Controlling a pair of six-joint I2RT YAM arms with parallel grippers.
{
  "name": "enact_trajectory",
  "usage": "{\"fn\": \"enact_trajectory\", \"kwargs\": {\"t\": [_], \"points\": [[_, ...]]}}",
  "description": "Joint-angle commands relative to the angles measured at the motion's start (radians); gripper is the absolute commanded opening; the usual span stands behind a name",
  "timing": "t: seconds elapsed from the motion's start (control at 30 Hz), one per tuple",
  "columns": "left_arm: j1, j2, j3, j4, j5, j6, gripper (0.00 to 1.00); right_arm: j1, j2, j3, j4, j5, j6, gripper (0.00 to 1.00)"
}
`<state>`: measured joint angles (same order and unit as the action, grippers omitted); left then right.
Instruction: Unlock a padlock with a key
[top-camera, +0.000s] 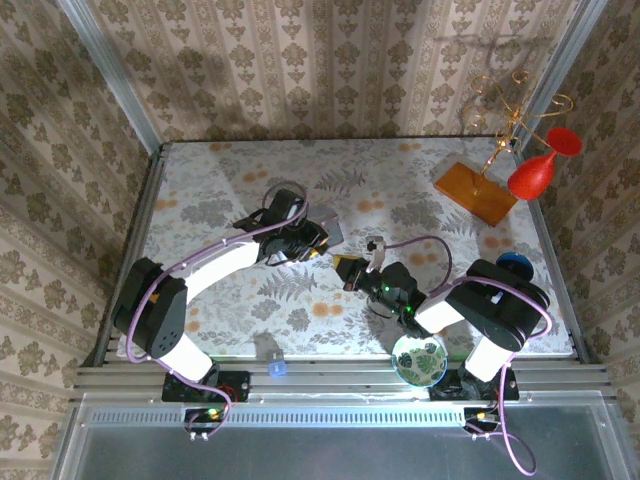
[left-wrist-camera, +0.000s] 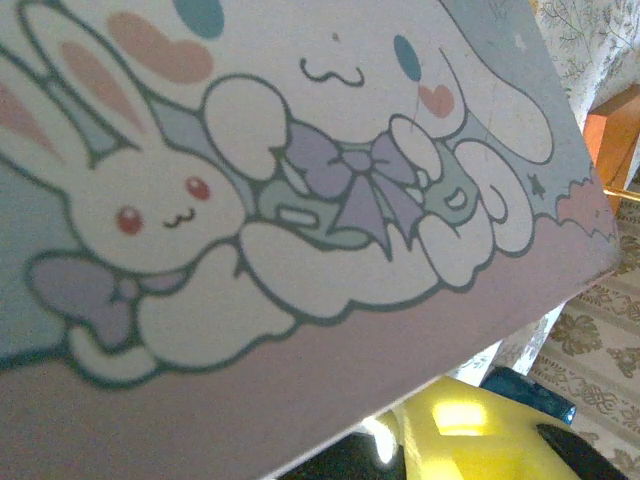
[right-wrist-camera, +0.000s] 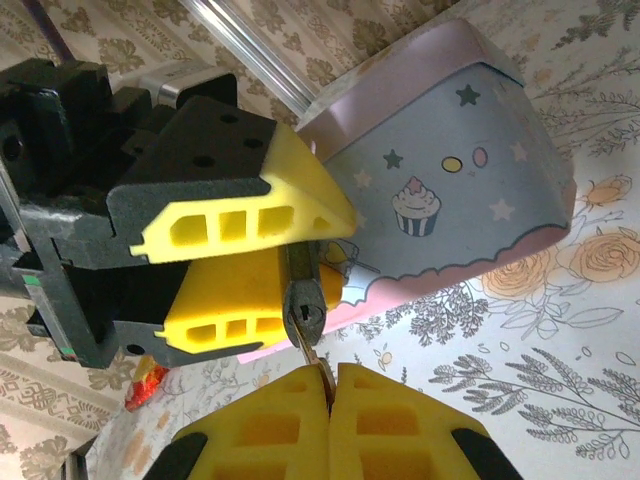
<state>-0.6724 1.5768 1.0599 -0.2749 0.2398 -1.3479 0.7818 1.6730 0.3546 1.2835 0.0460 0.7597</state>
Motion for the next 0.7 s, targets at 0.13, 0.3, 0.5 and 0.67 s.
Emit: {"fn": "enact_trajectory", "kwargs": {"t": [0.13,0.3,0.5,0.67], "points": [[0.007,-0.019,-0.003,0.054,0.013,-0.013,0.0,0.003,0.025,0.035,0.028,0.035,-0.002,0.0],[0.007,-0.02,-0.001,0.054,0.013,-0.011,0.0,0.003,0.025,0.026,0.028,0.042,0.001,0.0],[0.007,-0.019,0.004,0.056,0.015,-0.01,0.0,0.001,0.015,0.011,0.028,0.058,0.001,0.0],[0.007,-0.017,0.006,0.057,0.016,-0.01,0.0,0.001,0.024,0.016,0.027,0.057,0.004,0.0]]}}
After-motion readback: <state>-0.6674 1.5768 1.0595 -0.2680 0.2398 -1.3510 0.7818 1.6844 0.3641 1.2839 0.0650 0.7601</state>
